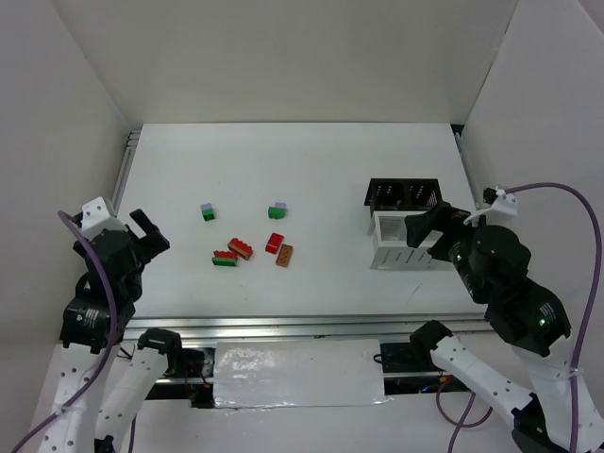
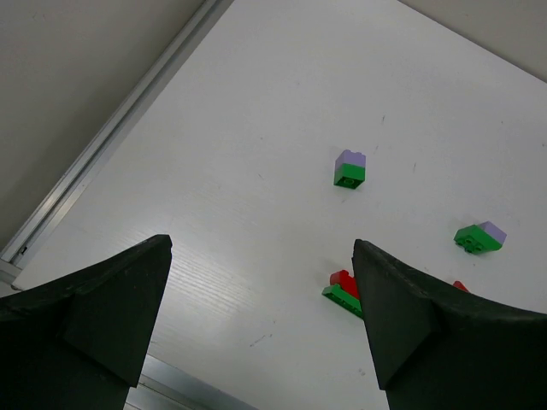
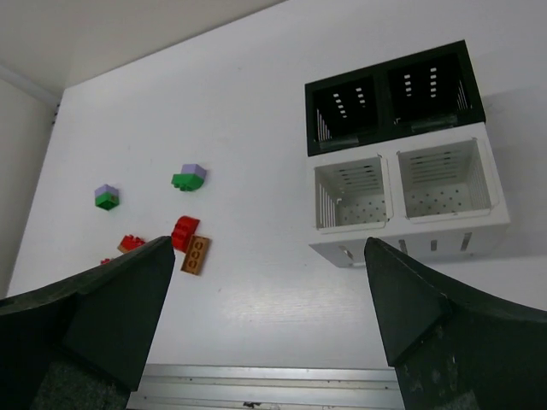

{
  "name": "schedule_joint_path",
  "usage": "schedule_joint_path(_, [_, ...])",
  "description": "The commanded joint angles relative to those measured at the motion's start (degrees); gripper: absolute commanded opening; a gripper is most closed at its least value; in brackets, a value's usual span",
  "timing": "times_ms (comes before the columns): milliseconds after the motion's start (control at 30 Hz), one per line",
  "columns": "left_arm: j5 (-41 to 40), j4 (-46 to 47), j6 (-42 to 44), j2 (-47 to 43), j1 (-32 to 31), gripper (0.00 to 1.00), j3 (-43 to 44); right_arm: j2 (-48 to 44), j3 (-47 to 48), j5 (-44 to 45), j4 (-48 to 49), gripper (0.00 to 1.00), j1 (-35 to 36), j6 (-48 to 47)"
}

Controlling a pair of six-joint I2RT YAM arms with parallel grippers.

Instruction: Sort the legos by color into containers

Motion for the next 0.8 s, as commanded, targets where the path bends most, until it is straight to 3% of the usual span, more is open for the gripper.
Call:
schedule_joint_path(0, [-2.11, 1.12, -0.95, -0.58, -0.32, 1.00, 0.55, 2.56, 2.37, 2.62, -2.56, 1.00, 0.31, 1.53])
schedule_joint_path(200, [-5.18, -0.11, -2.80, -0.75, -0.41, 1.00, 0.55, 4.66, 2.28, 0.35, -0.81, 1.00, 0.22, 3.11])
schedule_joint_path(300, [-6.67, -0.47, -4.03, -0.49, -0.32, 0.99, 0.37, 11.66, 3.60, -7.61, 0.41, 1.00, 1.01, 4.86])
schedule_joint_path(333, [-7.03, -0.47, -4.38, -0.32, -0.32, 1.00, 0.37, 13.53, 2.99, -9.05, 2.94, 1.00, 2.23, 6.52])
schedule_joint_path(367, [-7.12, -0.55, -4.38, -0.23, -0.32, 1.00, 0.55, 15.46, 2.38, -9.06, 4.88, 1.00, 7.72, 7.93])
schedule_joint_path(500, [-8.17, -1.52, -5.17, -0.14, 0.03, 1.00, 0.72, 30.80, 3.16, 3.05, 10.70, 1.00, 20.31, 14.70])
schedule_joint_path(600, [-7.65, -1.08, -4.91, -0.67, 0.12, 0.99, 0.37, 45.46, 7.37, 4.38, 13.95, 1.00, 22.98, 16.12])
schedule_joint_path(767, [-6.33, -0.82, -4.38, -0.32, 0.12, 1.00, 0.28, 66.17, 18.27, 6.85, 10.18, 0.99, 24.39, 19.81])
